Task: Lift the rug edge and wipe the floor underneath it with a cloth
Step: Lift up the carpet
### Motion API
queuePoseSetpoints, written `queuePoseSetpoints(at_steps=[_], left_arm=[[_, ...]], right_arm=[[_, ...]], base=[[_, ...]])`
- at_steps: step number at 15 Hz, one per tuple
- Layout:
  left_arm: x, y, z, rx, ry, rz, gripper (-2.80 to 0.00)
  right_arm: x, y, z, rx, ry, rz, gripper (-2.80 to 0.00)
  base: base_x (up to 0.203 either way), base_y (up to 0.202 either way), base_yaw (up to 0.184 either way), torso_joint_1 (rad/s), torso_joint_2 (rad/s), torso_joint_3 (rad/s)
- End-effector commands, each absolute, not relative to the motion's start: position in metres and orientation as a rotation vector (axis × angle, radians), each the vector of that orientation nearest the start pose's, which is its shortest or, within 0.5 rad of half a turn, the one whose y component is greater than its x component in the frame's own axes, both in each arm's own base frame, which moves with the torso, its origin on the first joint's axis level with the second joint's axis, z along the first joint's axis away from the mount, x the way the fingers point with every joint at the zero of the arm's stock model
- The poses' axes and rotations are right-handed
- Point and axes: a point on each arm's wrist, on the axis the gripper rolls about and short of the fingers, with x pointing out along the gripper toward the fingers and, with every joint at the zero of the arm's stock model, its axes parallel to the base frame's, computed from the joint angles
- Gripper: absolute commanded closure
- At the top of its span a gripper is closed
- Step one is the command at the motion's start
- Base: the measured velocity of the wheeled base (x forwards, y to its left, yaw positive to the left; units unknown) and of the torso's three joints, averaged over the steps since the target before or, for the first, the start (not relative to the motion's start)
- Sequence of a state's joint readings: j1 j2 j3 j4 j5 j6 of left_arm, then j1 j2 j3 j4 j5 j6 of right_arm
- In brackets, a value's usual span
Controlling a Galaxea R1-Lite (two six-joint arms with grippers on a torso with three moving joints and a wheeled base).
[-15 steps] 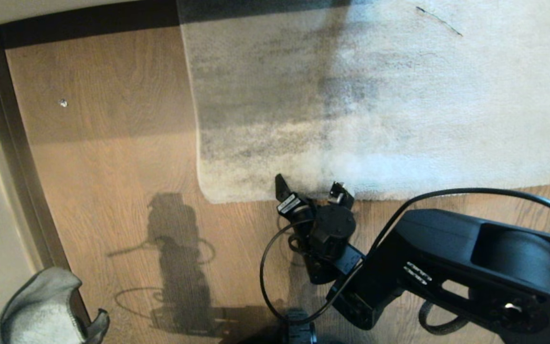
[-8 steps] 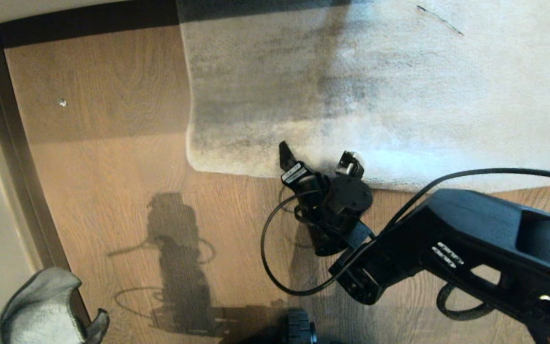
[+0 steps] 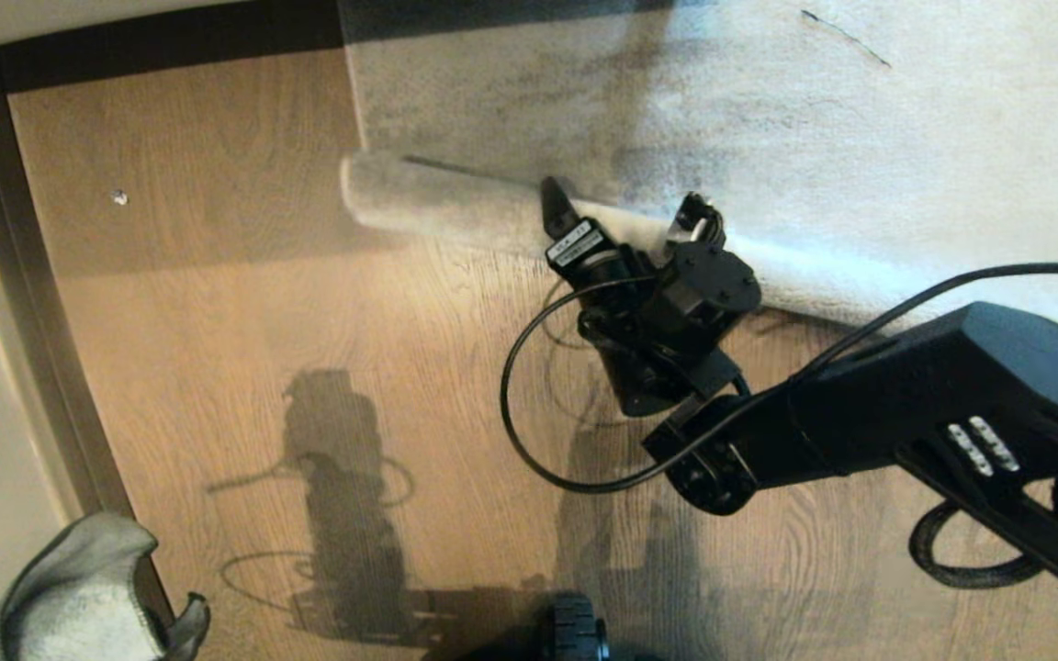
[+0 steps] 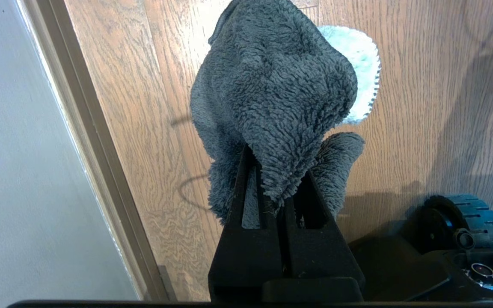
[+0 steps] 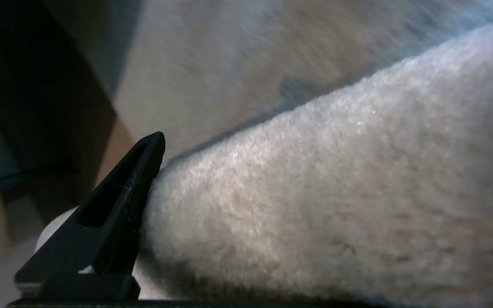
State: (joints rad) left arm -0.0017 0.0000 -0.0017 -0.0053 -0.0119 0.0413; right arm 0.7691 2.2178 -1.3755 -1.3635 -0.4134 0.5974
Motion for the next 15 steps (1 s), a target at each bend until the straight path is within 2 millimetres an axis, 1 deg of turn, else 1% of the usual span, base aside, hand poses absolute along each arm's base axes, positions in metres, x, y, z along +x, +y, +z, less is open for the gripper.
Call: queuePoseSetpoints(at_steps=[1, 4, 6, 9, 10, 12, 13, 15], left_arm=[[-0.023, 0.000, 0.077, 0.041, -0.008, -0.014, 0.00], [-0.023, 0.000, 0.077, 0.041, -0.008, -0.014, 0.00], [-0.023, 0.000, 0.077, 0.041, -0.008, -0.015, 0.00], [-0.023, 0.000, 0.077, 0.041, -0.008, -0.014, 0.00], [-0.023, 0.000, 0.077, 0.041, -0.008, -0.014, 0.00], [-0.023, 0.000, 0.076, 0.041, -0.008, -0.014, 0.00], [-0.023, 0.000, 0.077, 0.041, -0.008, -0.015, 0.00], [-0.023, 0.000, 0.077, 0.041, -0.008, -0.014, 0.00]], right_arm=[[0.317, 0.296, 0.230, 0.878, -0.362, 0.512, -2.80], [0.316, 0.295, 0.247, 0.878, -0.402, 0.547, -2.80], [0.314, 0.293, 0.264, 0.888, -0.435, 0.554, -2.80], [0.313, 0.283, 0.288, 0.895, -0.484, 0.579, -2.80], [0.312, 0.282, 0.291, 0.882, -0.491, 0.599, -2.80], [0.312, 0.281, 0.287, 0.799, -0.491, 0.605, -2.80], [0.313, 0.281, 0.281, 0.756, -0.479, 0.594, -2.80], [0.316, 0.283, 0.264, 0.607, -0.457, 0.551, -2.80]], base=[[0.000, 0.000, 0.000, 0.000, 0.00, 0.000], [0.000, 0.000, 0.000, 0.000, 0.00, 0.000], [0.000, 0.000, 0.000, 0.000, 0.00, 0.000], [0.000, 0.000, 0.000, 0.000, 0.00, 0.000], [0.000, 0.000, 0.000, 0.000, 0.00, 0.000], [0.000, 0.000, 0.000, 0.000, 0.00, 0.000], [0.000, 0.000, 0.000, 0.000, 0.00, 0.000], [0.000, 0.000, 0.000, 0.000, 0.00, 0.000]])
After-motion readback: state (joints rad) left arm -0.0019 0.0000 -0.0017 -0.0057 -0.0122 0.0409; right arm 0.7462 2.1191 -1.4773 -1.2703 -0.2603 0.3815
